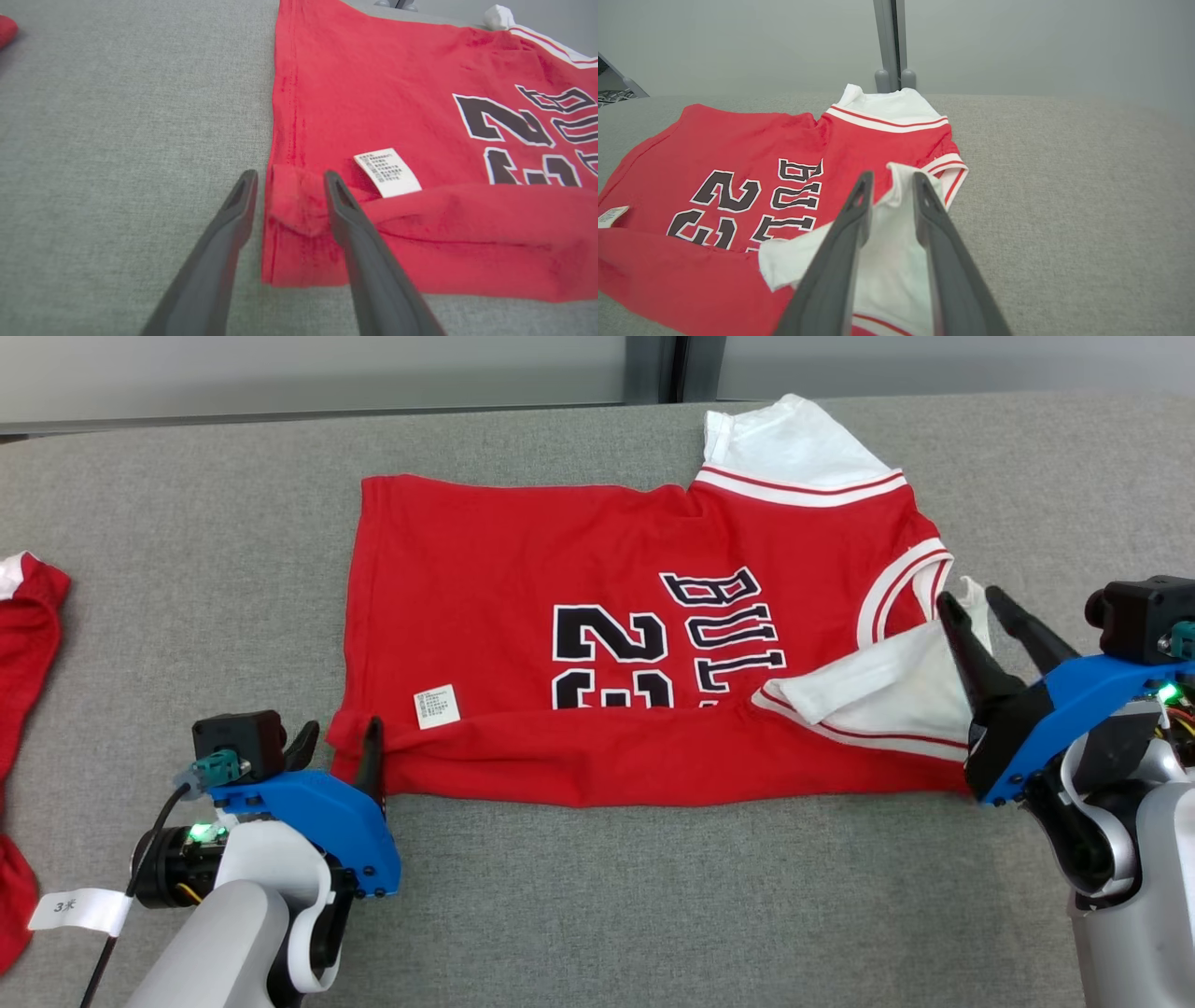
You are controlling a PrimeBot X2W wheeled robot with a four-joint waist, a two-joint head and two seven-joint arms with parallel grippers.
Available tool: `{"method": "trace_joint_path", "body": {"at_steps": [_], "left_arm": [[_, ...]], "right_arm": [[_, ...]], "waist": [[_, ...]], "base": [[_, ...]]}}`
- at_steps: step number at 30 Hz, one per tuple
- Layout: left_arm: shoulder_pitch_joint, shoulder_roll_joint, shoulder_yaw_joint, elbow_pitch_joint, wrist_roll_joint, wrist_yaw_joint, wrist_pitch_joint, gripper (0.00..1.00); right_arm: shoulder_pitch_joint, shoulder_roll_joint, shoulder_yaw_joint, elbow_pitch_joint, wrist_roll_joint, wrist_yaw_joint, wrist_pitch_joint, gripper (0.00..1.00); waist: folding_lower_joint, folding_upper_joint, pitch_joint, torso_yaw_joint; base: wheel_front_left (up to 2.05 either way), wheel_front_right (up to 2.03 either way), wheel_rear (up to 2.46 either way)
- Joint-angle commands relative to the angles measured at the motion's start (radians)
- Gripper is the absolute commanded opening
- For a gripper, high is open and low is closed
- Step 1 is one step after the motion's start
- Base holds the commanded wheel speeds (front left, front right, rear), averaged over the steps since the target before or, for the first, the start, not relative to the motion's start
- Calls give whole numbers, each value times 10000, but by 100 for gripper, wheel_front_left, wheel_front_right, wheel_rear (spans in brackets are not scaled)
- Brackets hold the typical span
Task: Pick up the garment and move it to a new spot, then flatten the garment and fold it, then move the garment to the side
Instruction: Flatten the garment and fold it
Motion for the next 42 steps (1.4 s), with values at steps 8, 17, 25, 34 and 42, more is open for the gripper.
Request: {"method": "trace_joint_path", "body": {"at_steps": [8, 17, 25, 34, 42], "left_arm": [[557, 66, 287, -159, 24, 472, -654, 100], [1691, 191, 337, -906, 12, 867, -1005, 100], [1232, 91, -29, -370, 96, 612, -712, 100], [475, -172, -349, 740, 109, 377, -401, 100], [415, -367, -563, 1636, -225, -3, 12, 33]], "right_arm": [[366, 65, -66, 64, 237, 5, -483, 100], [2053, 833, -1445, -952, -120, 5, 331, 100], [2297, 1001, -1942, -138, 160, 5, 199, 100], [1286, 997, -1391, 1966, 402, 5, -165, 100], [771, 1014, -951, 3251, 394, 5, -37, 89]], "waist": [[-1, 0, -314, 71], [-1, 0, -573, -98], [-1, 0, -492, -305], [-1, 0, -170, -307], [-1, 0, 15, -248]], "base": [[0, 0, 0], [0, 0, 0], [0, 0, 0], [0, 0, 0], [0, 0, 0]]}}
